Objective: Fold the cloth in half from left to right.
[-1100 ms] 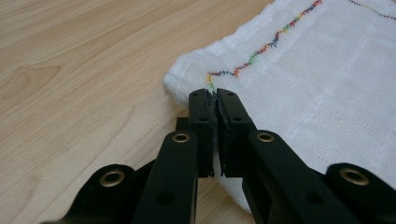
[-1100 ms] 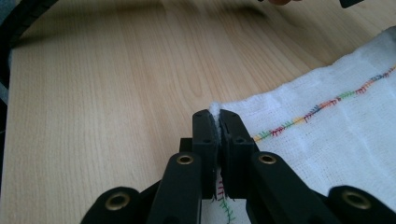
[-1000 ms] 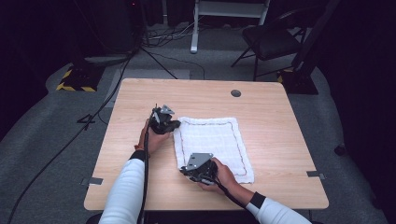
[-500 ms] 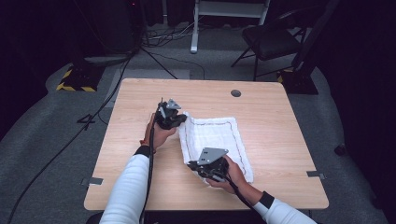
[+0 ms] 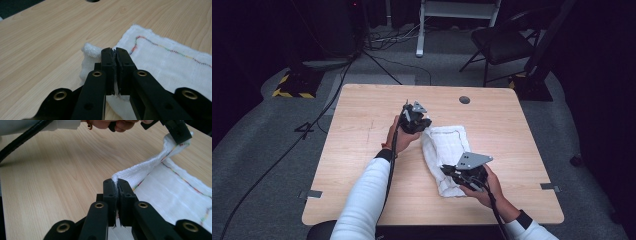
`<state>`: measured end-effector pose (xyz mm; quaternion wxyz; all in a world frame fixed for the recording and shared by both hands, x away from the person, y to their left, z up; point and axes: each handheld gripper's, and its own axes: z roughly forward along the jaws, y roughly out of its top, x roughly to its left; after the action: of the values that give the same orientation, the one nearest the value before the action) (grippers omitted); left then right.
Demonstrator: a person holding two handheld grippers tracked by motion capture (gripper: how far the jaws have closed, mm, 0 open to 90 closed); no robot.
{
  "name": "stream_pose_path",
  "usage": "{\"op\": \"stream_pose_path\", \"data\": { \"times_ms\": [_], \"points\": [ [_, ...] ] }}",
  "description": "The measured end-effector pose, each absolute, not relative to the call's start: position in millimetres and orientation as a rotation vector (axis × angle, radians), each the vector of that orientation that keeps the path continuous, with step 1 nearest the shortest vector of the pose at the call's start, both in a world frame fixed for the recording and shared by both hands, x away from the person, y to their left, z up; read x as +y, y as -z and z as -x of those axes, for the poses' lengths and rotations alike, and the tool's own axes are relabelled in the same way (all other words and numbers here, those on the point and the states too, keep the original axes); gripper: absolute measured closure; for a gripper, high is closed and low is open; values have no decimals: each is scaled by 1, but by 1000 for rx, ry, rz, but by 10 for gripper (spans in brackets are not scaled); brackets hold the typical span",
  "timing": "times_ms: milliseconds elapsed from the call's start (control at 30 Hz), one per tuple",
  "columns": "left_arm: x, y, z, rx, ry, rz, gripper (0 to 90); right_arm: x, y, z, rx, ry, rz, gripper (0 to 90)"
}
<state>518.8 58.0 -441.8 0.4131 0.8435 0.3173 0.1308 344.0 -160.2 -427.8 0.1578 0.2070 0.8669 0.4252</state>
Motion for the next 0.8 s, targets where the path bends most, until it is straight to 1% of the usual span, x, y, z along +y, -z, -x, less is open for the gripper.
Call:
{"op": "stream_pose_path", "data": {
  "times_ms": [433,700,733,800],
  "points": [
    [-7,439,-524,694,-314,-2179,856,-222,433,-335,2439,-1173,-717,863],
    [-42,443,-529,657,-297,-2204,851,-241,441,-330,2437,-1131,-783,861],
    [-46,444,-529,664,-302,-2203,837,-243,442,-330,2437,-1126,-796,860],
    [-51,448,-530,688,-303,-2207,734,-248,445,-330,2439,-1113,-819,851]
  ]
}}
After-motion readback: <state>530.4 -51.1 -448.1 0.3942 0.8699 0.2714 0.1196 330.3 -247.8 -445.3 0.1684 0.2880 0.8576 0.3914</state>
